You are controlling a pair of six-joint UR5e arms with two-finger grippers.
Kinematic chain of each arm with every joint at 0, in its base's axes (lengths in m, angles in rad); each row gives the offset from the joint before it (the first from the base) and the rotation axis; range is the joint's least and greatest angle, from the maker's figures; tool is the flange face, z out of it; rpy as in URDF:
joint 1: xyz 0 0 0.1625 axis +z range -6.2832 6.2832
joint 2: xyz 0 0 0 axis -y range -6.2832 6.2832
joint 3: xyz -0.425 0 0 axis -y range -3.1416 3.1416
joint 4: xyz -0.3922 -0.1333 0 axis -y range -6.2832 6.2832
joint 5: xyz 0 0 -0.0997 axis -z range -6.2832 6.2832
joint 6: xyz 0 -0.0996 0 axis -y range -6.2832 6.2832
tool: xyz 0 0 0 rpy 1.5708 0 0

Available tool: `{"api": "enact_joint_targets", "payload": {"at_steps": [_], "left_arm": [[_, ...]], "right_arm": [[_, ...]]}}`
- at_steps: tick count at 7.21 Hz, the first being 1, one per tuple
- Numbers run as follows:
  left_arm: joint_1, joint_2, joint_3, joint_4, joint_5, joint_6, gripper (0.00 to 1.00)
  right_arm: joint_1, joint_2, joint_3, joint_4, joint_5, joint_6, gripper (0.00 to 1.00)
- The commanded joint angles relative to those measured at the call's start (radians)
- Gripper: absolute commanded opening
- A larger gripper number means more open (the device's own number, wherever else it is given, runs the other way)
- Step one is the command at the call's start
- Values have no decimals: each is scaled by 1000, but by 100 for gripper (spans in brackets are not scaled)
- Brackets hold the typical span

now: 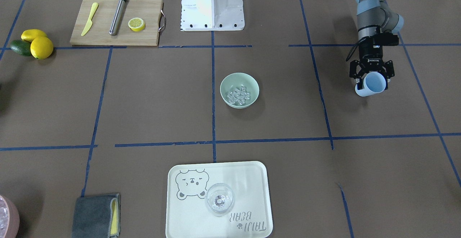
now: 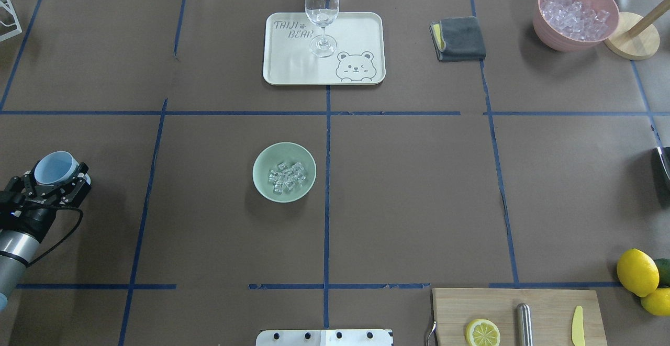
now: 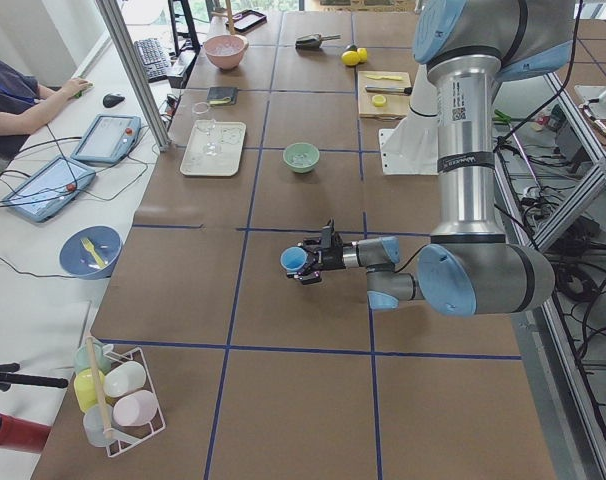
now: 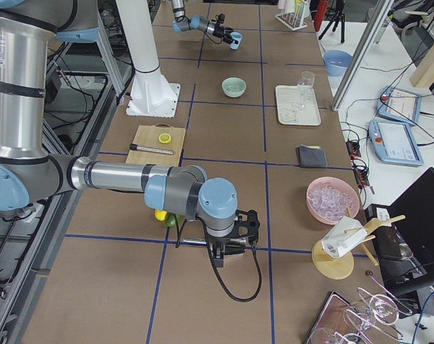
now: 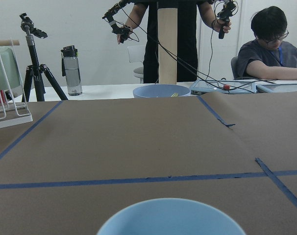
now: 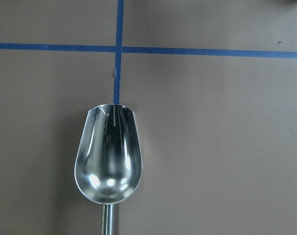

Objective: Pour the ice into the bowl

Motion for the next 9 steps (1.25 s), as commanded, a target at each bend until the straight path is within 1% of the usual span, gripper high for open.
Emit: {"api": "enact_joint_targets", "payload": {"at_steps": [1,3,4,5,6,7,8,9], "left_arm": [[1,2,0,-50,26,9,100],[1,2,-12,-81,26,18,100],[1,2,-32,-135,24,116,100],[1,2,-34,-235,20,247,100],[1,0,-39,-307,11,361,100],[-5,2,-43,-321,-35,405,100],[-37,3,-46,-315,-114,420,100],[-121,-4,-49,-312,-220,510,100]], "right_arm": [[0,10,-2,0,0,0,100],[0,11,-4,0,-2,0,100],[0,11,-4,0,-2,0,100],[0,11,-4,0,-2,0,100],[0,11,-2,0,-2,0,100],[0,11,-4,0,-2,0,100],[0,11,-4,0,-2,-1,100],[0,11,-2,0,-2,-1,100]]}}
